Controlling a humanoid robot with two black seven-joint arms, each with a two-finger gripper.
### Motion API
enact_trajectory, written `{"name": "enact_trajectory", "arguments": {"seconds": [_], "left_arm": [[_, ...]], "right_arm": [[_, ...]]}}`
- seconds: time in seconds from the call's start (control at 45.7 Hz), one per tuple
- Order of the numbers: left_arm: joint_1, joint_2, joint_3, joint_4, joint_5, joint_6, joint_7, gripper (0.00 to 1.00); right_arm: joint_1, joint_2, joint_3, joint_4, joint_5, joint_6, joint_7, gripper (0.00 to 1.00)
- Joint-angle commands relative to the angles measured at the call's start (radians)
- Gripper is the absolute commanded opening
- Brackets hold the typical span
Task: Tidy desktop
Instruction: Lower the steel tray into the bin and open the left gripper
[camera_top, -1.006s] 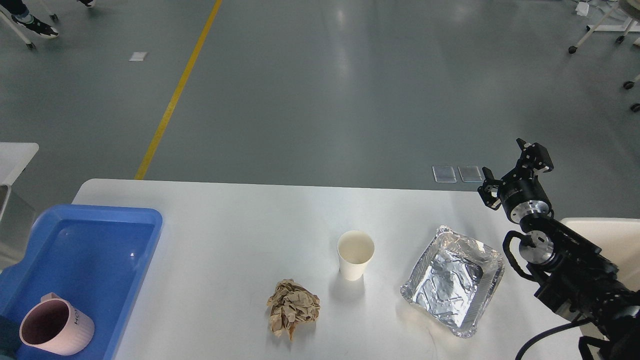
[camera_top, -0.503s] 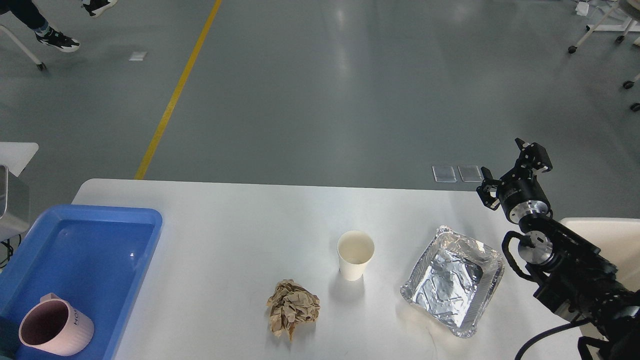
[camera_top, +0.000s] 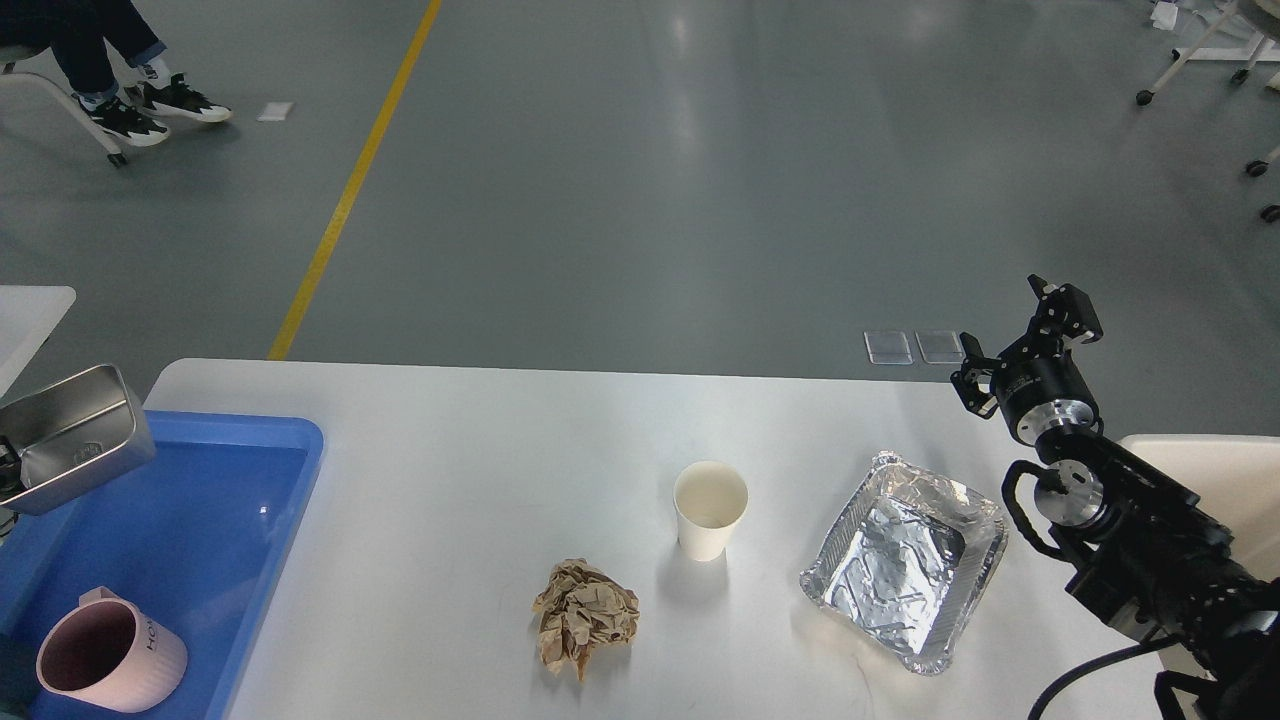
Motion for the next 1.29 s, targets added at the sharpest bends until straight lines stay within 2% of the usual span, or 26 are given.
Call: {"name": "enact_trajectory", "arguments": {"seconds": [0.0,0.131,0.153,0.262,0.656,0.809,0.875,0.897,0.962,1.006,1.072,1.181,1.269], "left_arm": [[0.056,-0.116,0.000,0.150,-0.005,0.020,0.003,0.00],[0.128,-0.266,0.001,0.338,-0.007,0.020,0.000,0.00],[0.148,-0.309,0.000,0.404,-0.005,0.011,-0.003,0.00],[0.173,-0.396,0.003,0.507,-0.005,0.006,-0.005,0.00],[0.199,-0.510,0.018,0.538,0.012,0.023,0.023,0.00],[0.208,-0.525,0.018,0.553,0.013,0.019,0.022,0.04],[0.207,-0.515,0.017,0.553,0.012,0.014,0.012,0.12],[0.207,-0.510,0.017,0.552,0.012,0.011,0.005,0.18],[0.194,-0.507,0.015,0.552,0.009,0.000,-0.024,0.45],[0.191,-0.504,0.015,0.552,0.007,-0.009,-0.061,0.53],[0.185,-0.498,0.008,0.553,-0.004,-0.029,-0.103,0.72],[0.164,-0.461,0.003,0.552,-0.005,-0.079,-0.115,0.88],[0.128,-0.440,0.003,0.552,-0.005,-0.162,-0.118,0.96]], "right_arm": [[0.005,0.011,0.000,0.001,-0.001,0.000,0.000,1.00],[0.005,0.015,0.000,0.001,0.000,0.000,0.000,1.00],[0.005,0.018,0.000,0.001,0.000,-0.001,0.000,1.00],[0.005,0.029,0.000,0.000,0.000,-0.002,0.000,1.00],[0.006,0.029,0.000,0.001,0.000,-0.002,0.000,1.00],[0.005,0.028,0.000,0.000,0.000,-0.002,0.000,1.00],[0.005,0.028,0.000,0.000,0.000,0.000,0.000,1.00],[0.005,0.028,0.000,0.000,0.000,-0.001,0.000,1.00],[0.005,0.028,0.000,0.000,0.000,-0.002,0.000,1.00],[0.005,0.028,0.000,0.000,-0.001,-0.002,0.000,1.00],[0.005,0.031,0.000,0.000,0.000,-0.002,0.000,1.00],[0.006,0.032,0.000,0.001,0.000,-0.002,0.000,1.00],[0.005,0.032,0.000,0.001,-0.001,-0.002,0.000,1.00]]}}
